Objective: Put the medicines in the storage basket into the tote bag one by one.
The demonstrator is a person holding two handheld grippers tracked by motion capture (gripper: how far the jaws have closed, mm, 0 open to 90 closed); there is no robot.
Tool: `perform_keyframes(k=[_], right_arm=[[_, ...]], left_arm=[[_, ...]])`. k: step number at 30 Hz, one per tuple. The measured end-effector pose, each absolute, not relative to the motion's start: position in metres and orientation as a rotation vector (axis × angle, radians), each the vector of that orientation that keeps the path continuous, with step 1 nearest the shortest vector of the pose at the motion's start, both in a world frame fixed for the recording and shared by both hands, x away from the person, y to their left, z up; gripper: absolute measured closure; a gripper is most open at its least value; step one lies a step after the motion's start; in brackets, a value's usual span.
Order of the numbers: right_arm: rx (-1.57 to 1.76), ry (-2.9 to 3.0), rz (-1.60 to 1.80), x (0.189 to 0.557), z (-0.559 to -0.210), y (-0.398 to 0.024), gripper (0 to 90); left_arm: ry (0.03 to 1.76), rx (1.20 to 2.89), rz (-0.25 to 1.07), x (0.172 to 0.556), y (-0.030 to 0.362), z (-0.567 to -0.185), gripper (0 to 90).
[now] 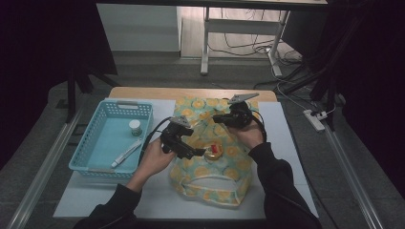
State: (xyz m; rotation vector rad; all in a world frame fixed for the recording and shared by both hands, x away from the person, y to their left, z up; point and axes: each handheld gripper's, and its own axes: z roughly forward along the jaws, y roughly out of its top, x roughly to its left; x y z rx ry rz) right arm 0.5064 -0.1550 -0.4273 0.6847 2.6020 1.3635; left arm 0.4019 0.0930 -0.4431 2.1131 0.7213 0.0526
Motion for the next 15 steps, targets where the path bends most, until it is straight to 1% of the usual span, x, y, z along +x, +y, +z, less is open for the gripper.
perform_keyframes(k=[15], right_arm=[[0.677,2.599,1.37,0.504,-0.426,-0.156,90.0]], left_arm=[[0.798,2.044,0.138,0.381,0.15,-0.433,0.0]])
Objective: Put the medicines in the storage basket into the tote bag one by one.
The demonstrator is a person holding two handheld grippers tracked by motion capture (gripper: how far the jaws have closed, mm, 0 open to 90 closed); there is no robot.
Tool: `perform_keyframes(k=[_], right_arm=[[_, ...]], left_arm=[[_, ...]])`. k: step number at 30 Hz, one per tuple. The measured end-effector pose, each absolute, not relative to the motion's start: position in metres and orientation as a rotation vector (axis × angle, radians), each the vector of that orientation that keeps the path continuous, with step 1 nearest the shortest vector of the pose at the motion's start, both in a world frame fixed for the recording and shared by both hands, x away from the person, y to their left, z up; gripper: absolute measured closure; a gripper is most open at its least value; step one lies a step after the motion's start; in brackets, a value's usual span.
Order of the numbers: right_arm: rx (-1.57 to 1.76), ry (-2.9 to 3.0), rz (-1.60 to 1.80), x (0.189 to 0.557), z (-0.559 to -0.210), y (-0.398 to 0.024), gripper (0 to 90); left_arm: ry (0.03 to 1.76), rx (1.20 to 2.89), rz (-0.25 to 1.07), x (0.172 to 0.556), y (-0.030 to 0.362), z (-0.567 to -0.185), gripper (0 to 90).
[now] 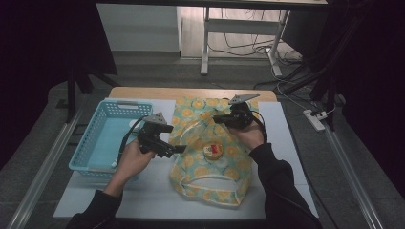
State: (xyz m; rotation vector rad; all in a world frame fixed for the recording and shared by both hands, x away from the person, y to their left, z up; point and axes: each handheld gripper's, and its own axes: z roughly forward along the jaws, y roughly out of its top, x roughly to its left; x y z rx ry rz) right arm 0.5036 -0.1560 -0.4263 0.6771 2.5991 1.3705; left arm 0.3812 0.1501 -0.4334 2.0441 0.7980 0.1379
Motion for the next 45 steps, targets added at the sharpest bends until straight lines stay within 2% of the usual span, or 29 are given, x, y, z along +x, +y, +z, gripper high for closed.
perform_keyframes(k=[7,19,29,39,45], right_arm=[[0.674,2.6,1.368,0.502,-0.426,-0.155,90.0],[0.673,2.601,1.364,0.502,-0.426,-0.155,90.0],[0.673,2.602,1.366,0.502,-0.426,-0.153,90.0],[0.671,2.599,1.366,0.502,-0.425,-0.154,90.0],[0.674,2.596,1.369,0.502,-0.424,-0.154,90.0]], left_arm=[[0.845,2.081,0.224,0.373,0.177,-0.433,0.0],[1.011,2.051,0.316,0.362,0.234,-0.438,0.0],[1.161,2.088,0.344,0.363,0.266,-0.457,0.0],[1.217,2.149,0.281,0.379,0.282,-0.476,0.0],[1.247,2.256,0.252,0.39,0.277,-0.488,0.0]])
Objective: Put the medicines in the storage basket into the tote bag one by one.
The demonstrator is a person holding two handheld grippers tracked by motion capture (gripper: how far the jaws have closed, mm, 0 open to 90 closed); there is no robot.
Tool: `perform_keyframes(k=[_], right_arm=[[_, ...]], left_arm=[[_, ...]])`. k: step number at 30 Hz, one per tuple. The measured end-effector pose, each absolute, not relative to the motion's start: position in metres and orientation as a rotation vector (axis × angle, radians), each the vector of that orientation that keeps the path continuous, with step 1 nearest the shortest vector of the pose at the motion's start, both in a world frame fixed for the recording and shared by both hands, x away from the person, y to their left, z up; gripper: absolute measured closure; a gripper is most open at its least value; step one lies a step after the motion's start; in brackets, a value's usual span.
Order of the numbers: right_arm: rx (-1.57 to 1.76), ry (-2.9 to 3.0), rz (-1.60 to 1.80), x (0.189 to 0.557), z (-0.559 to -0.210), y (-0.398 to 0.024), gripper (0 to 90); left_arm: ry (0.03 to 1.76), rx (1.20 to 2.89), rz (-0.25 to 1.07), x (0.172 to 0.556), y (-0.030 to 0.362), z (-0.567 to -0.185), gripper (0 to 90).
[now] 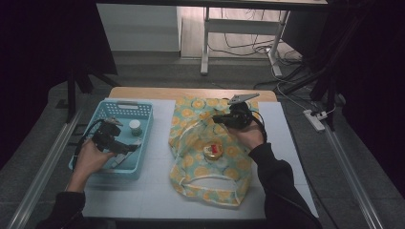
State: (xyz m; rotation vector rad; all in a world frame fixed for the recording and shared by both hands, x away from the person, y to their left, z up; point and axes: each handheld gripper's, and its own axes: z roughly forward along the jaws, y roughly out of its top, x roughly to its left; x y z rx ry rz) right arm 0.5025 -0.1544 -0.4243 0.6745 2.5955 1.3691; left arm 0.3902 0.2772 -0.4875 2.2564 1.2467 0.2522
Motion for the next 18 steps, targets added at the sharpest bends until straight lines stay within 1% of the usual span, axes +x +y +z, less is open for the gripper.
perform_keyframes(k=[10,15,18], right_arm=[[0.669,2.597,1.369,0.502,-0.424,-0.154,90.0],[0.668,2.598,1.372,0.501,-0.424,-0.153,90.0],[0.667,2.597,1.371,0.501,-0.423,-0.154,90.0]], left_arm=[[1.288,2.367,0.174,0.405,0.276,-0.506,0.2],[1.339,2.458,0.158,0.41,0.275,-0.515,4.6],[1.342,2.504,0.14,0.412,0.275,-0.518,10.7]])
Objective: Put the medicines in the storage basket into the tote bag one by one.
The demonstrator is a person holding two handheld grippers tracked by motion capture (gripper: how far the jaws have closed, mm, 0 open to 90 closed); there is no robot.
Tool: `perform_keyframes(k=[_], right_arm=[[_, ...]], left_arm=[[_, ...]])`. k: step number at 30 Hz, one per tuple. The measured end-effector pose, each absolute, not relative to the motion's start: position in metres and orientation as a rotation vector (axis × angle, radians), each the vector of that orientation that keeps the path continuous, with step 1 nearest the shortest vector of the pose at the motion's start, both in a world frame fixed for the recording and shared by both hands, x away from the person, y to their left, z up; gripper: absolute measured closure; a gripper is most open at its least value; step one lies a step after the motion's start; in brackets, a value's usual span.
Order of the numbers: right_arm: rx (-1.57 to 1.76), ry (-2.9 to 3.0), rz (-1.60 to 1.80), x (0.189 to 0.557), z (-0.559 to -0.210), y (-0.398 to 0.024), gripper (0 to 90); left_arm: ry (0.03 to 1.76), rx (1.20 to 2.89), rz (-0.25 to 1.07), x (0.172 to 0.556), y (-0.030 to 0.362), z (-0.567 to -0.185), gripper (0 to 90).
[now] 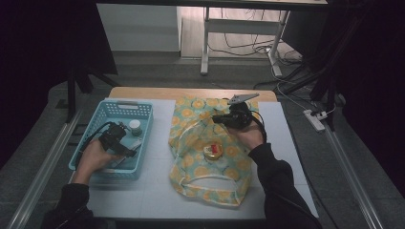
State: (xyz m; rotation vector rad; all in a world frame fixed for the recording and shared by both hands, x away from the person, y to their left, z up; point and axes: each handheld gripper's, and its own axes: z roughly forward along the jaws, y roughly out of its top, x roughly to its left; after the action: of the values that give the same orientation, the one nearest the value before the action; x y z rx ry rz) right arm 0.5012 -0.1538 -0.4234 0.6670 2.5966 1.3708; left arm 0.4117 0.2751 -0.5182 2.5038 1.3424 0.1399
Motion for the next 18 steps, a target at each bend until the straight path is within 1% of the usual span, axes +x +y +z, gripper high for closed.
perform_keyframes(k=[3,5,8,10,12,13,15,18], right_arm=[[0.667,2.595,1.374,0.501,-0.423,-0.154,90.0],[0.667,2.595,1.374,0.501,-0.423,-0.154,90.0],[0.666,2.598,1.372,0.501,-0.423,-0.154,90.0],[0.665,2.599,1.371,0.501,-0.423,-0.154,90.0],[0.663,2.599,1.375,0.5,-0.423,-0.153,90.0],[0.663,2.599,1.375,0.5,-0.423,-0.153,90.0],[0.662,2.599,1.375,0.5,-0.423,-0.153,90.0],[0.663,2.598,1.375,0.5,-0.423,-0.153,90.0]], left_arm=[[1.353,2.523,0.123,0.413,0.276,-0.52,16.0],[1.349,2.513,0.11,0.413,0.278,-0.518,22.3],[1.35,2.519,0.095,0.413,0.283,-0.515,40.7],[1.354,2.524,0.082,0.414,0.286,-0.513,50.3],[1.344,2.532,0.078,0.414,0.288,-0.513,61.8],[1.346,2.531,0.065,0.414,0.288,-0.513,65.0],[1.354,2.53,0.068,0.413,0.288,-0.512,67.6],[1.363,2.532,0.069,0.413,0.286,-0.511,68.4]])
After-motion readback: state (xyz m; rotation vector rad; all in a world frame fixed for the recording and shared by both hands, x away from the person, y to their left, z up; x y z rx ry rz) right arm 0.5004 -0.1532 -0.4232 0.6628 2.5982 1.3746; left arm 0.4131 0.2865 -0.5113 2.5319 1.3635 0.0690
